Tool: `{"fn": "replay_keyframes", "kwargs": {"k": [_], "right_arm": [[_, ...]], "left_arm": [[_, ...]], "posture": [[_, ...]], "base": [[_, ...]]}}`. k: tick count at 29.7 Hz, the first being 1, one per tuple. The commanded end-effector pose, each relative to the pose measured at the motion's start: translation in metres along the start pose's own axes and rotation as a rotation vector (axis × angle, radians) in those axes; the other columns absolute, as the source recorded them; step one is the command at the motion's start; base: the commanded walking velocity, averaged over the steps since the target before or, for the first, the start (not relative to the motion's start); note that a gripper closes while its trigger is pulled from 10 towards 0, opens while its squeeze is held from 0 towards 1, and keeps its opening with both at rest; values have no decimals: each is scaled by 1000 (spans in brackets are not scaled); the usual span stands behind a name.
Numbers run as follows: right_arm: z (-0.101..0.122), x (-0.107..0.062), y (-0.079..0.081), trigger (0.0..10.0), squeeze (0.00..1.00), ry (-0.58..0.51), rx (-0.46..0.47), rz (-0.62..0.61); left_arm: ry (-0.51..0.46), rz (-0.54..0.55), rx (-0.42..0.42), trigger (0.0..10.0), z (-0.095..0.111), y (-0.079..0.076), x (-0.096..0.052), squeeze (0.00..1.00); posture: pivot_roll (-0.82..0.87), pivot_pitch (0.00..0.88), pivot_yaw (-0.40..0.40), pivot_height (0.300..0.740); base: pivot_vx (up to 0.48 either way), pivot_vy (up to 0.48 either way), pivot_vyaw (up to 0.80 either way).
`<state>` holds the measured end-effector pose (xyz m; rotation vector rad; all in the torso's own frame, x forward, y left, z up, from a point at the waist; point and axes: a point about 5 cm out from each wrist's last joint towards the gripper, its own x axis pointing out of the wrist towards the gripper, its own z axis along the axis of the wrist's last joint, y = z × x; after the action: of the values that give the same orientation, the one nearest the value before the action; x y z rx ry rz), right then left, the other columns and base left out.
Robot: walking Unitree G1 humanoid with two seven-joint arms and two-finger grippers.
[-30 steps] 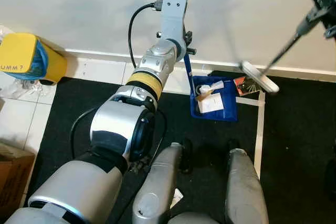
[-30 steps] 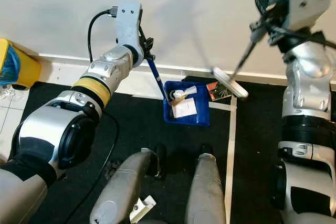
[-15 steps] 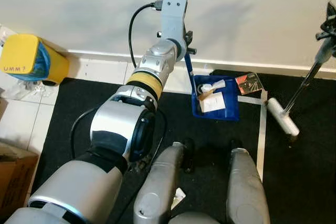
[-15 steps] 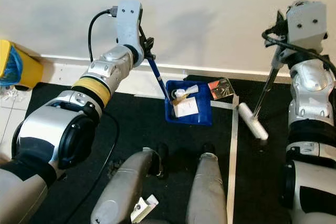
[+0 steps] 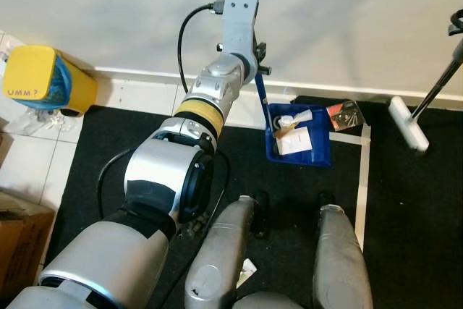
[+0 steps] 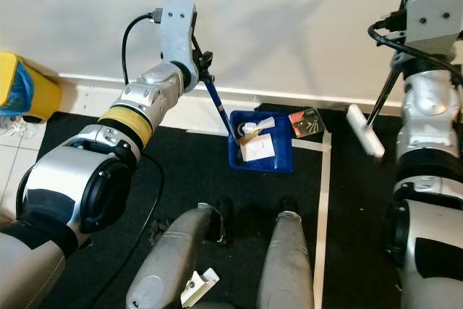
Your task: Sweep floor
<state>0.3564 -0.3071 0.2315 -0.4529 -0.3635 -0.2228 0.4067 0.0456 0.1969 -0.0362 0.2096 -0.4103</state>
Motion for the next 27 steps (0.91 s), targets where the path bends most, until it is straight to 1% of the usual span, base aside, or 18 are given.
{"fn": "replay_keyframes", "kwargs": {"k": [1,5,8,12,15,20,22,23,25,26,27], "right_arm": [[1,1,4,10000,0,-10,-4,-9],[0,4,10,10000,0,3,-12,-7],[2,6,11,10000,0,-8,-24,-6],[5,9,11,10000,0,-20,-28,-12],[13,13,7,10000,0,-59,-40,-24],[14,14,8,10000,0,-56,-38,-29],[13,15,11,10000,0,-44,-34,-29],[11,16,15,10000,0,-31,-7,-24],[9,17,24,10000,0,1,85,-11],[6,18,32,10000,0,37,175,1],[1,18,48,10000,0,94,318,36]], "left_arm": [[20,-25,-26,10000,-5,-4,0,0],[20,-36,-34,10000,-5,-6,0,0],[21,-41,-35,10000,-4,-6,0,0],[21,-40,-36,10000,-3,-5,0,0],[17,-41,-36,10000,-1,-5,0,0],[14,-42,-36,10000,1,-5,0,0],[12,-42,-36,10000,2,-4,0,0],[10,-43,-38,10000,3,-5,0,0],[7,-45,-41,10000,4,-5,0,0],[6,-47,-43,10000,4,-6,0,0],[8,-52,-45,10000,4,-7,0,0]], "posture": [[131,403,217,740],[142,412,221,740],[152,420,225,740],[155,421,225,740],[158,422,226,740],[159,423,228,740],[168,428,232,740],[173,432,234,740],[182,440,239,740],[188,442,242,740],[193,443,244,740]], "base": [[0,0,0],[0,0,0],[0,0,0],[0,0,0],[0,0,0],[0,0,0],[0,0,0],[0,0,0],[0,0,0],[0,0,0],[0,0,0]]}}
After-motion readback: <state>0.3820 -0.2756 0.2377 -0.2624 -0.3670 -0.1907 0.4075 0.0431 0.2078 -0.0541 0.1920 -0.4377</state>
